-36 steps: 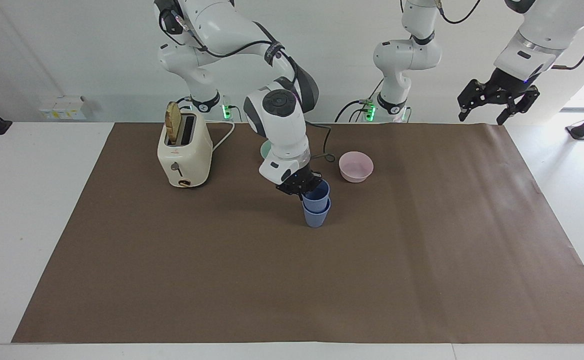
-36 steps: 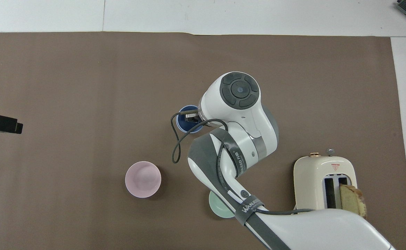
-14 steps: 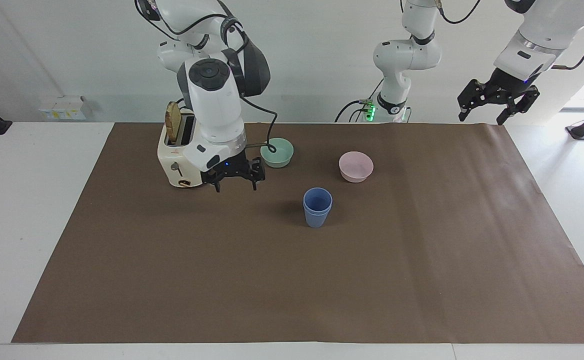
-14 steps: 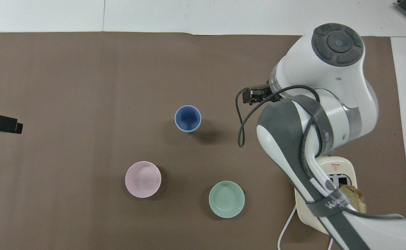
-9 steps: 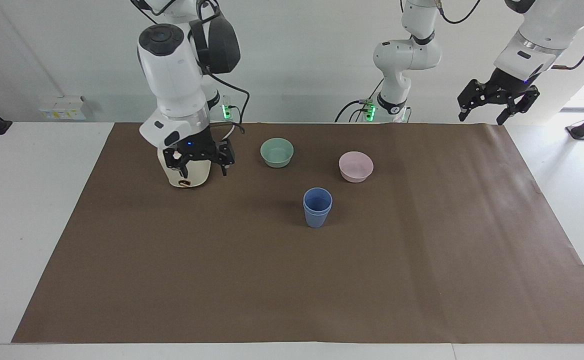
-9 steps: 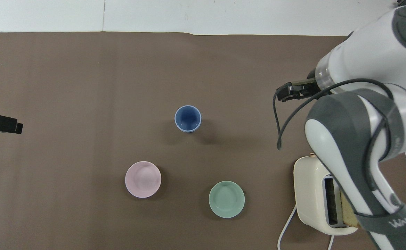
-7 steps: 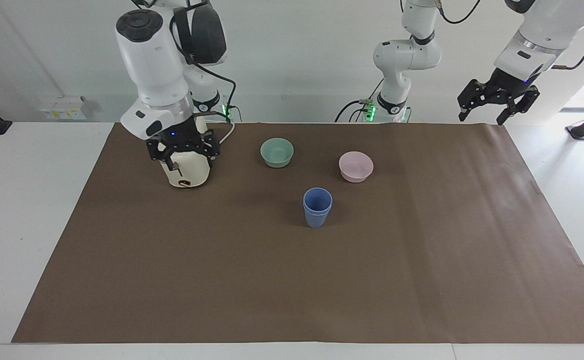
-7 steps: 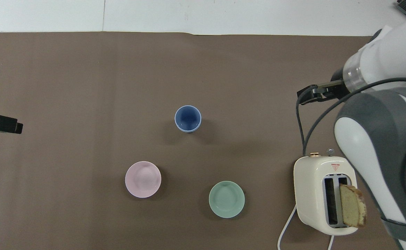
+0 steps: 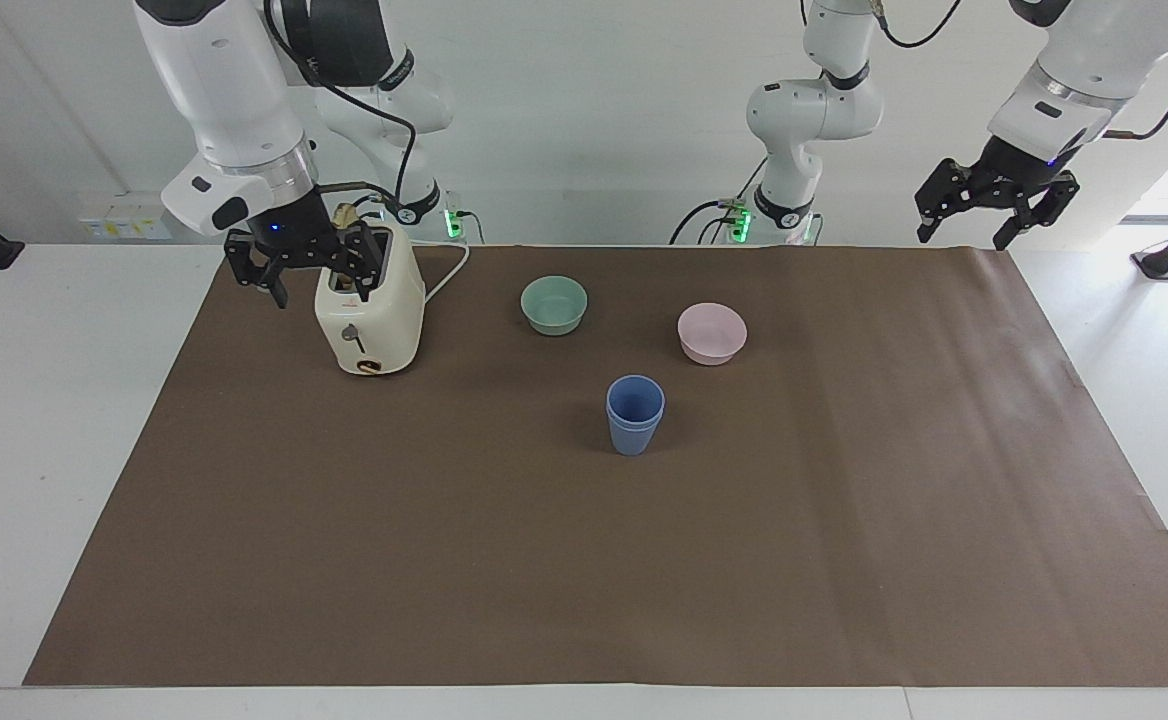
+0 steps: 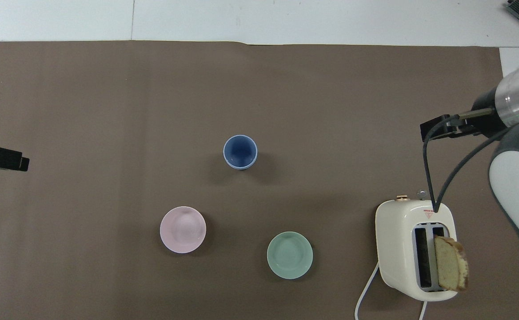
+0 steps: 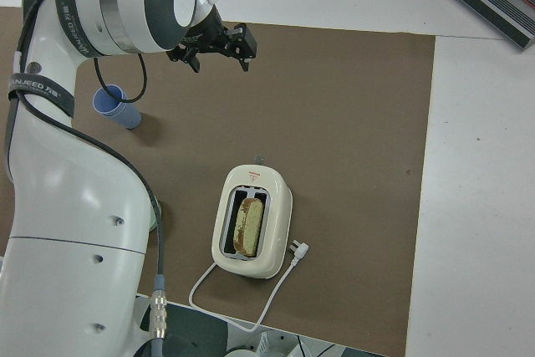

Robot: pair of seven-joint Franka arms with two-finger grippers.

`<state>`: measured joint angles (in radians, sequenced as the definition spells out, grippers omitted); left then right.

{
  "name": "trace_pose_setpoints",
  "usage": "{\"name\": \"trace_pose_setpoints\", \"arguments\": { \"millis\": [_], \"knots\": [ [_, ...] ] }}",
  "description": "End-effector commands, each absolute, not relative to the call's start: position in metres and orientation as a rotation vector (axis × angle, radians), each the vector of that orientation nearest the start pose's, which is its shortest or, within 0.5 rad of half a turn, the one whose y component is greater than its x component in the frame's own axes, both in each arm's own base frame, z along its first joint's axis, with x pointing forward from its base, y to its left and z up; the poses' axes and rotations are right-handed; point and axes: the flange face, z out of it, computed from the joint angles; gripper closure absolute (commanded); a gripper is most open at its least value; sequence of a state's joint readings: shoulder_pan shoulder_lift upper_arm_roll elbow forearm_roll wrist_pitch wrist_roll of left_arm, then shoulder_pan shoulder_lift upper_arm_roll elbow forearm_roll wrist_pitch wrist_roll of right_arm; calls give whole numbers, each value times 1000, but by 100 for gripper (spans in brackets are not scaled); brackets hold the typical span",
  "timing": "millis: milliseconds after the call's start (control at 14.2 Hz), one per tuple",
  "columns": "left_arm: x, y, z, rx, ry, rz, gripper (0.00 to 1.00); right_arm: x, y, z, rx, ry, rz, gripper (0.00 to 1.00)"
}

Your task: Stack blue cups with both arms

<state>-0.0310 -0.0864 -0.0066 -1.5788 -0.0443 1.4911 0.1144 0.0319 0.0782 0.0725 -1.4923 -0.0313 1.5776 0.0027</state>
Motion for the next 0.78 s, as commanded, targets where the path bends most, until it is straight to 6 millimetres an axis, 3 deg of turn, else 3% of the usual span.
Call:
{"name": "trace_pose_setpoints", "arguments": {
  "millis": [0,705],
  "knots": [
    [514,-23,662,-3185,234,-13,0,564,39,623,-3139,-159,26,0],
    [514,-22,662,-3186,229,-13,0,557,36,632,-3138,-142,-12,0]
  ]
}}
